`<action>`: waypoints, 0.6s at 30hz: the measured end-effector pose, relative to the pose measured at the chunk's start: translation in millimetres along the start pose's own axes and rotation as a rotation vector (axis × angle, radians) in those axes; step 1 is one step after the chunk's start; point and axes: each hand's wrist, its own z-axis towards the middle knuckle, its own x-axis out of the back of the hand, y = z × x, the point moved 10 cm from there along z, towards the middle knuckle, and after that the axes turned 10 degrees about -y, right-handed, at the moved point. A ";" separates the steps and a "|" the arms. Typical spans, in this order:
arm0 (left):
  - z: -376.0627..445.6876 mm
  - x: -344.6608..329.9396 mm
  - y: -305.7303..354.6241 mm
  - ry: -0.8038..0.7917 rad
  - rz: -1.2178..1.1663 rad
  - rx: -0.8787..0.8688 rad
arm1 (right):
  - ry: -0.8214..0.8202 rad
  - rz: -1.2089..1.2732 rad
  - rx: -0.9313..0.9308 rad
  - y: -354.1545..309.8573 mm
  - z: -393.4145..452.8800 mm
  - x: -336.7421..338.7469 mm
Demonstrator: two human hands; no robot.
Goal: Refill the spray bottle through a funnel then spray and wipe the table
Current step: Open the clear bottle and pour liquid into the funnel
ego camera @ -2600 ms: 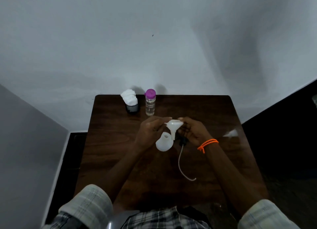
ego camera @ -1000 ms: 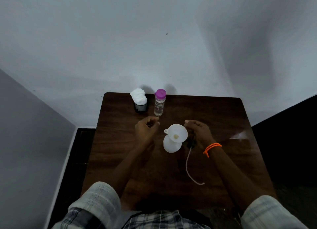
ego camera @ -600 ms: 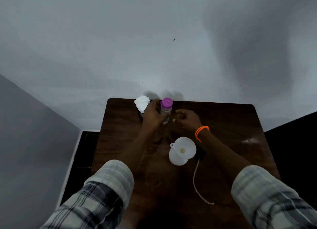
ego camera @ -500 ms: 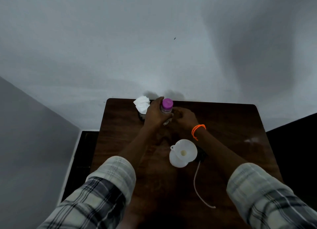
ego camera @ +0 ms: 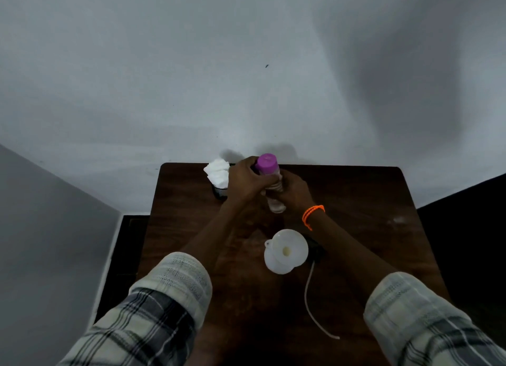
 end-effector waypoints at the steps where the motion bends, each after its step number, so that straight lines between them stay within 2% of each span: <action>1: -0.2 0.8 8.3 -0.001 -0.037 -0.007 | 0.025 0.033 0.010 -3.8 -3.2 7.3; 6: 2.8 0.1 60.6 -0.130 -0.235 -0.073 | 0.111 0.167 0.117 -34.1 -26.6 50.5; 11: -1.0 -3.4 114.4 -0.467 -0.614 -0.011 | 0.121 0.138 0.222 -62.4 -51.0 89.3; 15: -2.9 4.7 144.9 -0.561 -0.747 -0.091 | 0.029 0.162 0.267 -87.2 -68.6 103.1; 18: -15.9 -3.7 169.2 -0.681 -0.807 -0.163 | -0.099 0.313 0.264 -101.2 -81.5 98.9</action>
